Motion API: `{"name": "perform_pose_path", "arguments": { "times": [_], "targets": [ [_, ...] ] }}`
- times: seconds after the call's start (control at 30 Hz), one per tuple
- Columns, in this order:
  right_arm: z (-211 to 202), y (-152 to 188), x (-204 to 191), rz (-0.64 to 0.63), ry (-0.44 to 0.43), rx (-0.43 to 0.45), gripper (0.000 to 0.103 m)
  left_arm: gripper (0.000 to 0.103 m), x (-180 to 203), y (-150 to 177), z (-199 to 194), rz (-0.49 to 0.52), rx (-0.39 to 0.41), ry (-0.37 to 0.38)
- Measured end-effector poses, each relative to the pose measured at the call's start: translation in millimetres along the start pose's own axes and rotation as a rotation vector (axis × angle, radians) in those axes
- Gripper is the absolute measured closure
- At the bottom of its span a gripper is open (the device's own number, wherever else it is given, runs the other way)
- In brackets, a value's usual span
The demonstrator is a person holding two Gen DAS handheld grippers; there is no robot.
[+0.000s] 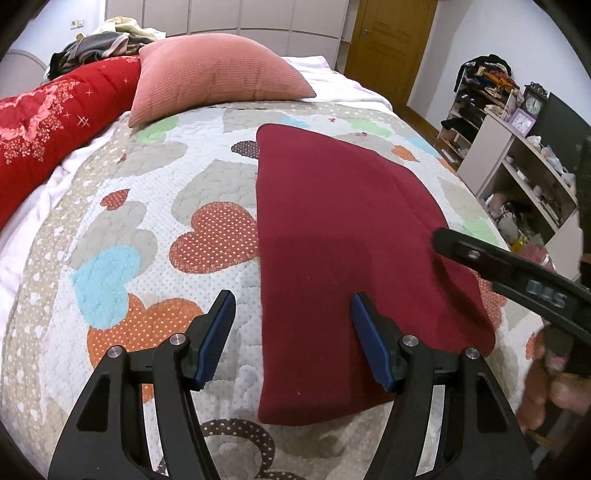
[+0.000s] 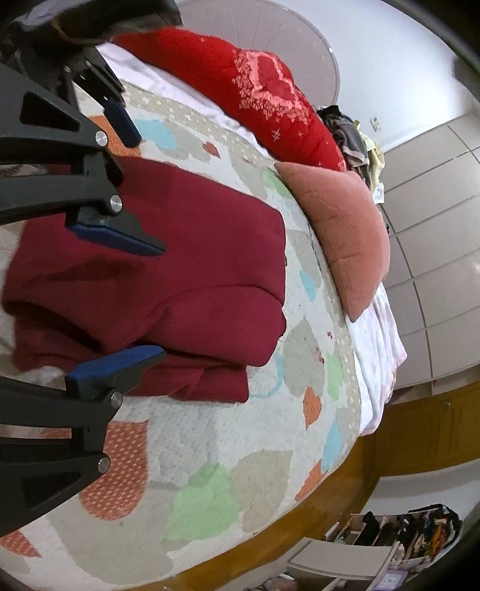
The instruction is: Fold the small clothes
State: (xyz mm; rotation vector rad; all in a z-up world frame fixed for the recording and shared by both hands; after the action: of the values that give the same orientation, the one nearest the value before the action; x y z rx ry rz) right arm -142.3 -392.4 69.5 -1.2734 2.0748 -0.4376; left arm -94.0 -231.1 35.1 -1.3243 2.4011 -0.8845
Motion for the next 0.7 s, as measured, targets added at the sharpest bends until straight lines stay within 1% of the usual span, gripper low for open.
{"name": "perform_pose_path", "arguments": {
  "times": [0.03,0.07,0.1,0.13,0.17,0.2,0.27,0.37,0.4,0.43,0.47,0.5,0.57,0.63,0.67,0.7],
  "targets": [
    [5,-1,0,-0.006,0.004,-0.003,0.056,0.038,0,0,0,-0.001,-0.002,0.001],
    [10,-2,1,-0.014,0.011,-0.008,0.070,0.038,0,-1,1,0.001,-0.003,0.002],
    [14,-2,3,-0.024,0.027,-0.013,0.079,0.038,-1,-1,1,0.004,-0.003,0.003],
    [16,-2,5,-0.030,0.042,-0.010,0.081,0.038,-1,-2,1,0.010,-0.002,0.003],
    [14,-2,6,-0.032,0.041,0.003,0.084,0.038,-1,-3,1,0.013,0.000,0.003],
    [12,-2,8,-0.035,0.042,0.016,0.086,0.037,-2,-4,2,0.015,0.002,0.005],
    [12,1,11,-0.055,0.067,0.016,0.086,0.037,-2,-6,5,0.008,0.001,0.015],
    [16,1,17,-0.025,0.043,0.000,0.086,0.038,-5,-12,8,-0.016,0.011,0.048],
    [15,0,21,-0.004,0.031,-0.001,0.085,0.038,-6,-14,8,-0.023,0.017,0.059],
    [14,-1,23,0.016,0.016,-0.004,0.081,0.037,-7,-16,9,-0.032,0.021,0.072],
    [13,-2,27,0.038,0.006,-0.007,0.065,0.036,-10,-19,12,-0.044,0.019,0.095],
    [12,-3,30,0.049,0.019,-0.002,0.050,0.033,-11,-20,14,-0.052,0.014,0.113],
    [12,-3,37,0.058,0.031,0.013,0.046,0.032,-15,-23,22,-0.075,-0.003,0.156],
    [15,-2,39,0.069,0.001,-0.004,0.046,0.031,-17,-25,29,-0.097,-0.021,0.190],
    [16,-2,41,0.077,-0.006,-0.008,0.043,0.025,-18,-25,32,-0.107,-0.027,0.204],
    [17,-2,43,0.087,-0.009,-0.010,0.038,0.021,-19,-25,35,-0.122,-0.033,0.219]
  ]
}}
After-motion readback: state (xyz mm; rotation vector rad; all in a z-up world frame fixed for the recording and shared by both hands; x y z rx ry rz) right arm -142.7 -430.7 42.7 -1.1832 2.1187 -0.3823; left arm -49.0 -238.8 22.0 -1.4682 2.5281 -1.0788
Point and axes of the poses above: each gripper's, at about its wrist camera, not at the fingertips, and z roughly the way its jaws point, x to its right, y to its underside, the point moved 4 cm from there along z, roughly the way its jaws point, and after that the axes turned 6 degrees about z, right-handed, at the moved point
